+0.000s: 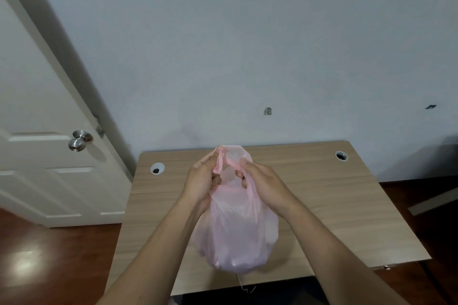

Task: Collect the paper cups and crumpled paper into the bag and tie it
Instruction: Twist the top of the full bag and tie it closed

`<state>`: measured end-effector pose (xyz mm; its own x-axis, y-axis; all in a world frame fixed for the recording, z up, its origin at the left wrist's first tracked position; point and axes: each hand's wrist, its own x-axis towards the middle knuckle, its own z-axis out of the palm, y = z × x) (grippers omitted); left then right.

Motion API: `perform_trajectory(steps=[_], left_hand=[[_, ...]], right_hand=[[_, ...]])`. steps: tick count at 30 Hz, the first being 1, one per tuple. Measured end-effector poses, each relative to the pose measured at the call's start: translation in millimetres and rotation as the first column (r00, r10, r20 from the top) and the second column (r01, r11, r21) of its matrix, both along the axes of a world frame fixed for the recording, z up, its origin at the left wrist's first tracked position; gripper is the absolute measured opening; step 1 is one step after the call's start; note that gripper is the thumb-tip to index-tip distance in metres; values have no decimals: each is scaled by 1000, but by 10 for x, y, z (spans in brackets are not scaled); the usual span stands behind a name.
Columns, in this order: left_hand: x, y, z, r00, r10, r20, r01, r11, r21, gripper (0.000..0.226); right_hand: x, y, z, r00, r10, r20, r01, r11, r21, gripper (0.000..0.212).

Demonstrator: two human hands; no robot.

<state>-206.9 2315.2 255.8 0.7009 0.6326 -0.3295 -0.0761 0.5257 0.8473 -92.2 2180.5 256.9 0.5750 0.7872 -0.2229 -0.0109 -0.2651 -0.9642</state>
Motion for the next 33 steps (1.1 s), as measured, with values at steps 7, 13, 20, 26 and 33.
perform_trajectory(steps=[7,13,20,26,33], left_hand=[[-18,55,43,994,-107,14,106,993,44,32],[-44,-31,151,940,-316,-130,335,926,176,57],[15,79,0,996,-88,-12,88,996,18,38],[2,84,12,991,-131,19,129,987,95,36],[11,-22,84,939,-315,-138,338,919,202,30]], right_hand=[[-7,-3,17,989,-60,137,55,998,40,53],[-13,25,-23,986,-53,156,41,996,84,35],[-24,-54,-32,987,38,154,-47,997,55,37],[-1,-73,-92,984,-57,168,39,994,106,35],[50,-8,-86,991,-130,44,122,981,154,6]])
